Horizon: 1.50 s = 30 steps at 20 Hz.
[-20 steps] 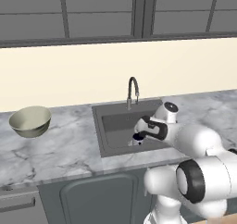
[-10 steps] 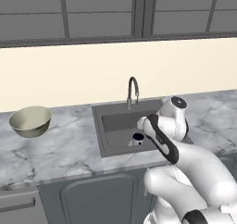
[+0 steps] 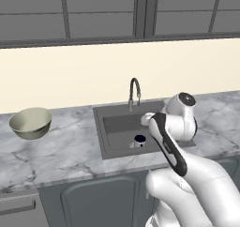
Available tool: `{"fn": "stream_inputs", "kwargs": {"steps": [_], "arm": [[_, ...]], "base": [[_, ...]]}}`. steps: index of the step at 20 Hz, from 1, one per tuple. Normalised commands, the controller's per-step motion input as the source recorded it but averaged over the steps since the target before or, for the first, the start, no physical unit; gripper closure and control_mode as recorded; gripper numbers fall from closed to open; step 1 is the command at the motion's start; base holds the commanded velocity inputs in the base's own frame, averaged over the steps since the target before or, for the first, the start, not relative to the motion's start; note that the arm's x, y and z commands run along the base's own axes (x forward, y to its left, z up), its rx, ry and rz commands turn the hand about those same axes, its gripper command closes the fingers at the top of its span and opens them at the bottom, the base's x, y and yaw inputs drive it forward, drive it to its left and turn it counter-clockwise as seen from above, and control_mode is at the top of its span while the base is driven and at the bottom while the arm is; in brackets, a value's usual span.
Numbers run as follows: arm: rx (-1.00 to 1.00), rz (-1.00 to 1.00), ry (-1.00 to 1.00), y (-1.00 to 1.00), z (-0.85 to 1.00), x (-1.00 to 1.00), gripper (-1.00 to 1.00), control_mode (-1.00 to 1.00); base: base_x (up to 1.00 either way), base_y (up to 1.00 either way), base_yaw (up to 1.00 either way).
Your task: Pick the mug and place it in the sink. Pick the bowl and place it in the open cabinet and then close the cabinet.
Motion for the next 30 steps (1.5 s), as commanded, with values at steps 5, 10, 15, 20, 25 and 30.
{"fn": "stream_inputs", "kwargs": {"steps": [5,10,15,20,25,30], "arm": [[-0.11,0.02,0.0,-0.02,0.54,-0.5,-1.0,-1.0],[-0.11,0.0,0.01,-0.01,0.59,-0.39,-1.0,-1.0],[0.04,0.03,0.0,-0.01,0.34,-0.36,-1.0,-1.0],[0.09,0.06,0.0,0.0,0.42,-0.29,-1.0,-1.0],[0.06,0.02,0.0,0.05,0.19,-0.26,-1.0,-1.0],[0.0,0.0,0.0,0.0,0.0,0.0,-1.0,1.0]], "base": [[0.0,0.0,0.0],[0.0,0.0,0.0],[0.0,0.0,0.0],[0.0,0.0,0.0],[0.0,0.0,0.0],[-0.03,1.0,0.0]]}}
